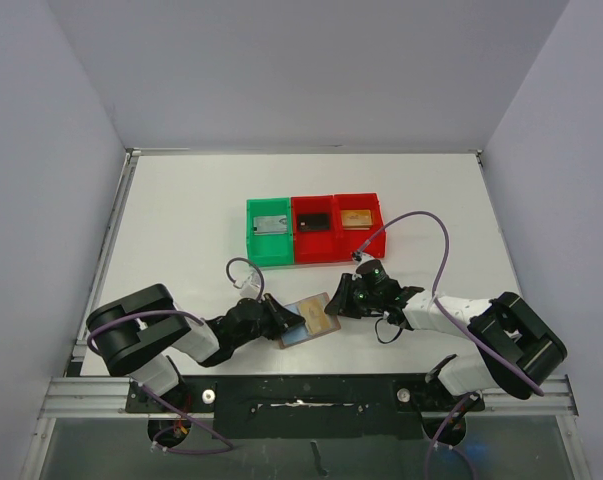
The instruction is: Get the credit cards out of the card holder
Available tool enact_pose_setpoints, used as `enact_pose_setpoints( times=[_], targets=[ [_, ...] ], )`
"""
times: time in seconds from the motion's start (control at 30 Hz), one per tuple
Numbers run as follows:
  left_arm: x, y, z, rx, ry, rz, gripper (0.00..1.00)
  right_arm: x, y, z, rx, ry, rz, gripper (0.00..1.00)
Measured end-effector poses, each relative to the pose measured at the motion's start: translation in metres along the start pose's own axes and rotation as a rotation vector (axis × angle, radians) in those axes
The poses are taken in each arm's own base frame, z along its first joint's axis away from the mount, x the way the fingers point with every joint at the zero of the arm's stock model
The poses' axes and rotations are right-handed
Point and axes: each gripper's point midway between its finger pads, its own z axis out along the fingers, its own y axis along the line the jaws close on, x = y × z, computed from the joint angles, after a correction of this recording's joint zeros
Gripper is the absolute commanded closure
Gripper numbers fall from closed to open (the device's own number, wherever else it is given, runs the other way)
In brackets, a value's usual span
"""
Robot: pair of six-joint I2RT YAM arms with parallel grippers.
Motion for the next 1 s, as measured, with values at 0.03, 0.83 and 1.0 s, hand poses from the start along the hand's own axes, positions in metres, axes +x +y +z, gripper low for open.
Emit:
enact_pose_setpoints(
  times=[0.03, 0.83, 1.0],
  targets=[
    [0.000, 0.000, 0.000, 0.000, 0.000, 0.000, 1.00, 0.000, 0.000, 0.000, 0.000, 0.000, 0.000, 0.82],
    [0.000, 0.001, 0.002, -0.047, 0.012, 0.040, 1.00, -0.003, 0.022, -0.012, -0.053, 0.060, -0.131, 0.75],
    [0.000, 0.002, 0.000, -0.055, 0.015, 0.052, 1.00, 0.006, 0.017, -0.004, -0.049, 0.105, -0.120, 0.75]
  ],
)
